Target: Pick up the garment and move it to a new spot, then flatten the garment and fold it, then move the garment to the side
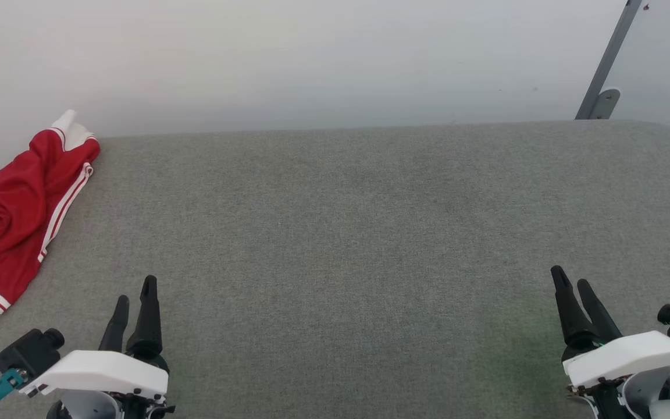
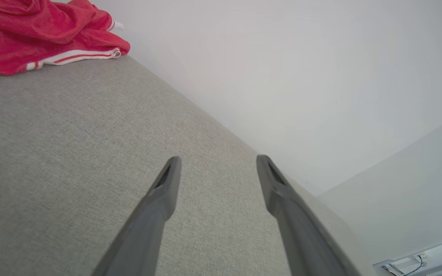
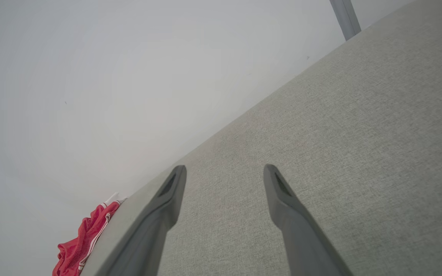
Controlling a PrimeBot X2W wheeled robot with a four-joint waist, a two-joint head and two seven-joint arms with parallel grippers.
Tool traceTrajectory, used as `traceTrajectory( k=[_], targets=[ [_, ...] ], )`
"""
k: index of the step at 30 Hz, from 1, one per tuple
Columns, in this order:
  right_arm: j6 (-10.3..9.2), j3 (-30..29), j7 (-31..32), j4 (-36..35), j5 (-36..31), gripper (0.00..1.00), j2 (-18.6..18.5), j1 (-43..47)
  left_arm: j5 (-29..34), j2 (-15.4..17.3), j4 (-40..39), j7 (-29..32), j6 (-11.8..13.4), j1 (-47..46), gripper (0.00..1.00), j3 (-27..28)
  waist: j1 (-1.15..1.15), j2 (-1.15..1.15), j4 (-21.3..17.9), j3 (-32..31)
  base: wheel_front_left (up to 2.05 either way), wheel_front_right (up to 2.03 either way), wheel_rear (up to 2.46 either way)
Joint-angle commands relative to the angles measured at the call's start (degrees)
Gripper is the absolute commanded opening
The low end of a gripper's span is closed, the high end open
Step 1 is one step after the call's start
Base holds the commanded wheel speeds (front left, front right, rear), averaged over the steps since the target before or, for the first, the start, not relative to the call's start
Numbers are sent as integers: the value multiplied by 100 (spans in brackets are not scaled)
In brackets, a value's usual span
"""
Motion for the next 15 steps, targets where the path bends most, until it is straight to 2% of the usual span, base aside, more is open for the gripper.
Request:
traceTrajectory(
  k=[1, 15],
  targets=[
    [29, 23, -47, -103, -141, 100, -48, -72, 152, 59, -91, -68, -30, 13, 100, -3, 0, 0, -1, 0, 0, 0, 0],
    [31, 112, -242, -192, -949, 100, -152, -39, 1034, -2, -162, -296, -112, 133, 100, 74, 0, 0, 3, -5, 0, 0, 0]
  ],
)
